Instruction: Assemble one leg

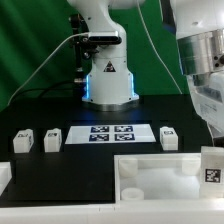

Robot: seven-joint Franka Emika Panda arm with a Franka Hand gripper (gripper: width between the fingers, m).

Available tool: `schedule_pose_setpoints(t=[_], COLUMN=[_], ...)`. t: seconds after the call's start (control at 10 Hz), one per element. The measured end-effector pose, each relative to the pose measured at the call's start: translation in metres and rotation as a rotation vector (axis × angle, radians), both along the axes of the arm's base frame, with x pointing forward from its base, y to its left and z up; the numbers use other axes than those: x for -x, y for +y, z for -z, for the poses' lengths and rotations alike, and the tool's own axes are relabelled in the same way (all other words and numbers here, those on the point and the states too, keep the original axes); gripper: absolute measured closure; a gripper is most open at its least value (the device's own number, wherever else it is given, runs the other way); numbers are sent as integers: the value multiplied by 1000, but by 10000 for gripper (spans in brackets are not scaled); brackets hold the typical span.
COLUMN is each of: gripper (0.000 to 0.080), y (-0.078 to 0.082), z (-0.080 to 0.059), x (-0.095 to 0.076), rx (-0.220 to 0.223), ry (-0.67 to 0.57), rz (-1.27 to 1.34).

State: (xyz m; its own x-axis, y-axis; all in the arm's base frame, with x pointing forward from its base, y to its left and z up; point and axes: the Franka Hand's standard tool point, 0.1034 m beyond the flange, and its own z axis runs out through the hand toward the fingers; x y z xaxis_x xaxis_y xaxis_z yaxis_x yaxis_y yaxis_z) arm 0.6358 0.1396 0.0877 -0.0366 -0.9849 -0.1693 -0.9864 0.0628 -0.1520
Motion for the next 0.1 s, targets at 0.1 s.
schedule_pose_setpoints(t=[0.1], gripper=[150], y=[0], z=[2], x=[1], rx=[1], ry=[2], rz=[0])
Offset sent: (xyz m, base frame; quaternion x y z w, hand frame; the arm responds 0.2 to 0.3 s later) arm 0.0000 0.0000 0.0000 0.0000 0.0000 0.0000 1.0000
